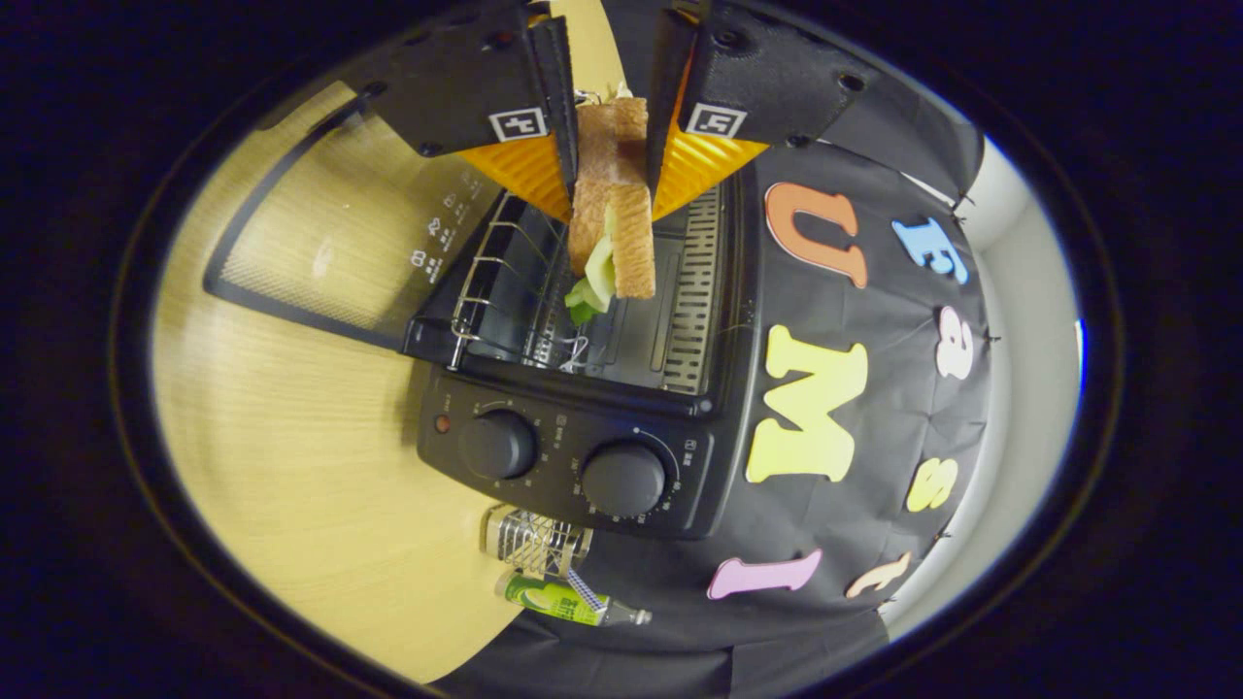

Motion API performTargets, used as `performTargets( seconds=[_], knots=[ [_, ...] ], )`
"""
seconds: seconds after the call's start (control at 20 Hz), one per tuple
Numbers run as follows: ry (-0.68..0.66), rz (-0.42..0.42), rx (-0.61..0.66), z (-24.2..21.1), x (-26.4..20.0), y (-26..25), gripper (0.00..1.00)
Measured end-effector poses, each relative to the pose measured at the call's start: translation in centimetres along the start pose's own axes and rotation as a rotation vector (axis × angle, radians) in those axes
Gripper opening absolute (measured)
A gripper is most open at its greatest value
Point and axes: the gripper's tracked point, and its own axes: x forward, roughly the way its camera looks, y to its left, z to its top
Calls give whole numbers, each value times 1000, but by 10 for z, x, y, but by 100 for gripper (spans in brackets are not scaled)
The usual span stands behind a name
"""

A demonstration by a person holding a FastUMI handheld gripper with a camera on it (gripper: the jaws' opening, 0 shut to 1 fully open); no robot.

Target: Open the toaster oven, put the food inside, and close the toaster oven door.

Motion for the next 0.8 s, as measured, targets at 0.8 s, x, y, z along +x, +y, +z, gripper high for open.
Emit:
performTargets(
  seconds=[0.8],
  knots=[
    [-77, -178, -282, -9, 75, 2, 46]
  ],
)
